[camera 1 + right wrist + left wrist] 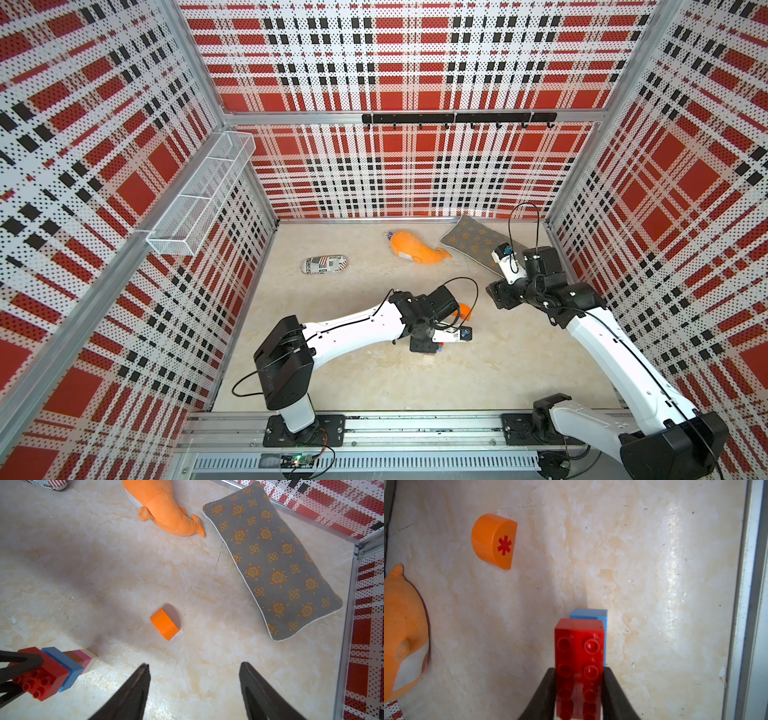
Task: Assemble an ice cream with lego
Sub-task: Assemble the lego brick with the lego brick.
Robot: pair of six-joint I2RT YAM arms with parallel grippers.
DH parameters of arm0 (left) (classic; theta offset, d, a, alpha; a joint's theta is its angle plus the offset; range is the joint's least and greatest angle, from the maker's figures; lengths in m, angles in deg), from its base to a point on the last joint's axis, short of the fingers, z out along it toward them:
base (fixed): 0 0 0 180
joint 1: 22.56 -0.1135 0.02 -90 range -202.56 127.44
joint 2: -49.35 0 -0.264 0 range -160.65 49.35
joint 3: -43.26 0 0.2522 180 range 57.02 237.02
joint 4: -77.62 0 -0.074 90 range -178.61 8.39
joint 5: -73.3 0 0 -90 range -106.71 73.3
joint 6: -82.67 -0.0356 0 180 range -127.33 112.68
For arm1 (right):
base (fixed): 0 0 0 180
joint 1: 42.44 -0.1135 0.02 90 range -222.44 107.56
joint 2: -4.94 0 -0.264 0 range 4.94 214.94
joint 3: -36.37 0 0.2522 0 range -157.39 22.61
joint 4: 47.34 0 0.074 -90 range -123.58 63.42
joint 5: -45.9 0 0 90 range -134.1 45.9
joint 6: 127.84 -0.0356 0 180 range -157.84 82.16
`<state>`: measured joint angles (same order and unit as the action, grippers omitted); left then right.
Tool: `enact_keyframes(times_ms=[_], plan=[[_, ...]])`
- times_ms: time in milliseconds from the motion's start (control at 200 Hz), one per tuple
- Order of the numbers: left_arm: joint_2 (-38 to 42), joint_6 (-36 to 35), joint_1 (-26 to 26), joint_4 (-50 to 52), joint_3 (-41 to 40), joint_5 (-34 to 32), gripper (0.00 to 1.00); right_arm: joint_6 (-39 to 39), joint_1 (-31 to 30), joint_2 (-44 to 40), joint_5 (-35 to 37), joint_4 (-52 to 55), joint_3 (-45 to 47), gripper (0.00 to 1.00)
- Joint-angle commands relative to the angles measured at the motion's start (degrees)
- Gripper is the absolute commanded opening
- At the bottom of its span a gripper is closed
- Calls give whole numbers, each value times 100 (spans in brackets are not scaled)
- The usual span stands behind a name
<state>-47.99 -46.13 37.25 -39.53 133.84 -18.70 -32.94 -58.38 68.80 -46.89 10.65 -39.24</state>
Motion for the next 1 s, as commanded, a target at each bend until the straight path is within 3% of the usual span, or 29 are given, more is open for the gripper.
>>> enact_keyframes(times_ms=[0, 992], plan=[[-23, 23, -22, -21, -59, 86, 6, -25, 53, 31, -50, -88, 76, 73], [15, -171, -85, -58, -84, 114, 6, -11, 49, 79, -82, -94, 59, 73]])
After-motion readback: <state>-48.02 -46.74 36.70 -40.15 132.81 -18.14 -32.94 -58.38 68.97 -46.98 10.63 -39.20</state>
